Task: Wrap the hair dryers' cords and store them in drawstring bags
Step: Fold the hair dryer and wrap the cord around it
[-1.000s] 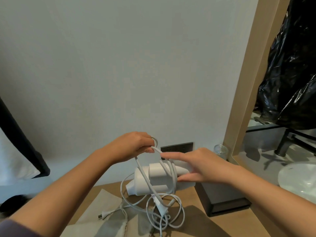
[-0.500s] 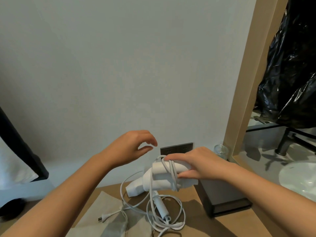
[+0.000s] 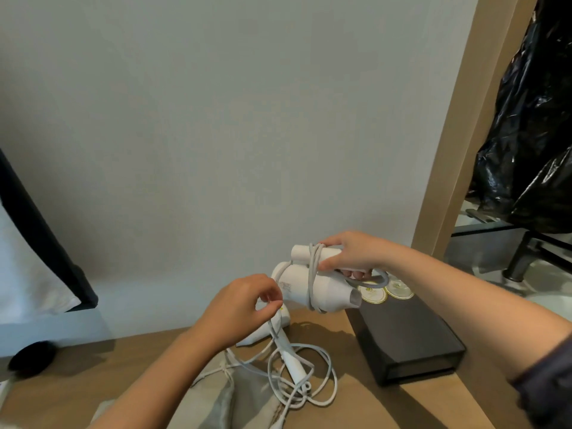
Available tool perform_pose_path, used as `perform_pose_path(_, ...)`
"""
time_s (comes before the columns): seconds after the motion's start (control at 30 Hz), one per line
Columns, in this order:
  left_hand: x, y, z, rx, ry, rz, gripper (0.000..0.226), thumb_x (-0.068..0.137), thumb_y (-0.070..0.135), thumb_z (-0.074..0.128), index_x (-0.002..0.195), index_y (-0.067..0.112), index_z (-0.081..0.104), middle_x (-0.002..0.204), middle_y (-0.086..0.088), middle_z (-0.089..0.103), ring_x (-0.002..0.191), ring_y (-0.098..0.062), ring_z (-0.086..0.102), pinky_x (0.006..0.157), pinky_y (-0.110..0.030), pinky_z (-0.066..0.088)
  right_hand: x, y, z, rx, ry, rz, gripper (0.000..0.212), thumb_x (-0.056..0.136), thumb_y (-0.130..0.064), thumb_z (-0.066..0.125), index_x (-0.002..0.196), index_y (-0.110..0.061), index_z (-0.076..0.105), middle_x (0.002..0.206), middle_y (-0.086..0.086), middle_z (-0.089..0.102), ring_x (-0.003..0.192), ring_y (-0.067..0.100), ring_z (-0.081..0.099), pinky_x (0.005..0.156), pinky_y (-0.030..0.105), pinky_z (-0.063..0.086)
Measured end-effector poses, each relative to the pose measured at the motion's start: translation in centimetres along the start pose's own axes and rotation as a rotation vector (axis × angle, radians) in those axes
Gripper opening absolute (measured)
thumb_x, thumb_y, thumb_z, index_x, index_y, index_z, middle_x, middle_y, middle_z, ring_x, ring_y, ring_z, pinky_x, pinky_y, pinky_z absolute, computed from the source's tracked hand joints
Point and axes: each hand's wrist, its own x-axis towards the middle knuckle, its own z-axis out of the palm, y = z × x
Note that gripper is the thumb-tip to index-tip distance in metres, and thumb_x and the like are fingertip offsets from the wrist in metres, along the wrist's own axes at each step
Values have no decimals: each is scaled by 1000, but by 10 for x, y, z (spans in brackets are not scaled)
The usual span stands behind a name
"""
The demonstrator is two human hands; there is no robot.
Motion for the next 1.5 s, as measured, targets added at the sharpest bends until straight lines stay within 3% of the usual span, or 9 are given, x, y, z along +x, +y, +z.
perform_pose_path(0.13,-2,-2,19,14,55,-255,23,83,37,65,92,31,45,97,14,48,84,-8,56,72,-29,49,-2,-4,-11,76,-82,48,28,87,-34,68,113,-35,61,76,7,57,47,14,44,41,20,36)
perform_pose_path(0.27,5,-7,31,-147,59,-425,27,86,15,58,83,28,35,81,-3,60,73,-25,60,70,-44,52,-6,-4,-13,90,-101,61,29,87,-35,68,115,-36,61,81,7,58,46,12,44,41,19,37)
perform_pose_path(0.47,13,-11,30,-174,140,-406,14,96,15,44,104,26,41,73,-7,60,62,-26,62,68,-49,54,-10,3,-22,47,-103,70,35,85,-41,69,120,-37,61,89,7,62,51,12,46,46,23,39)
perform_pose_path(0.57,17,-19,23,-115,167,-449,9,98,16,43,95,23,48,72,-6,62,58,-26,62,61,-47,56,-14,6,-29,72,-156,46,36,85,-41,69,120,-35,62,89,8,62,53,13,47,50,25,38)
perform_pose_path(0.7,18,-31,23,-80,83,-523,15,98,15,43,87,21,50,77,-7,65,51,-22,65,55,-39,58,-20,7,-39,198,-184,39,31,83,-42,71,114,-40,65,85,8,61,55,16,46,52,26,36)
perform_pose_path(0.8,16,-41,25,-38,57,-537,14,98,17,45,87,22,52,77,-7,65,55,-23,65,59,-40,58,-22,8,-46,297,-138,21,29,87,-37,68,116,-37,64,77,8,57,46,12,44,48,24,35)
perform_pose_path(1.1,6,-62,29,37,-134,-603,21,95,10,48,82,24,58,80,-3,65,65,-23,67,67,-41,59,-19,6,-44,554,44,18,22,93,-32,63,114,-26,64,65,3,58,48,11,44,40,20,39)
perform_pose_path(1.33,10,-63,36,-74,-225,-664,13,91,5,45,87,15,54,85,-7,64,60,-18,66,56,-30,55,-14,-13,-34,668,3,10,30,92,-33,64,118,-18,63,62,3,55,44,10,42,35,17,36)
perform_pose_path(1.5,13,-61,43,-199,-153,-661,18,92,4,42,103,17,48,86,-13,65,64,-20,65,58,-29,55,-13,-34,-38,752,-71,28,28,91,-38,64,107,-15,60,59,1,52,40,7,40,34,15,31)
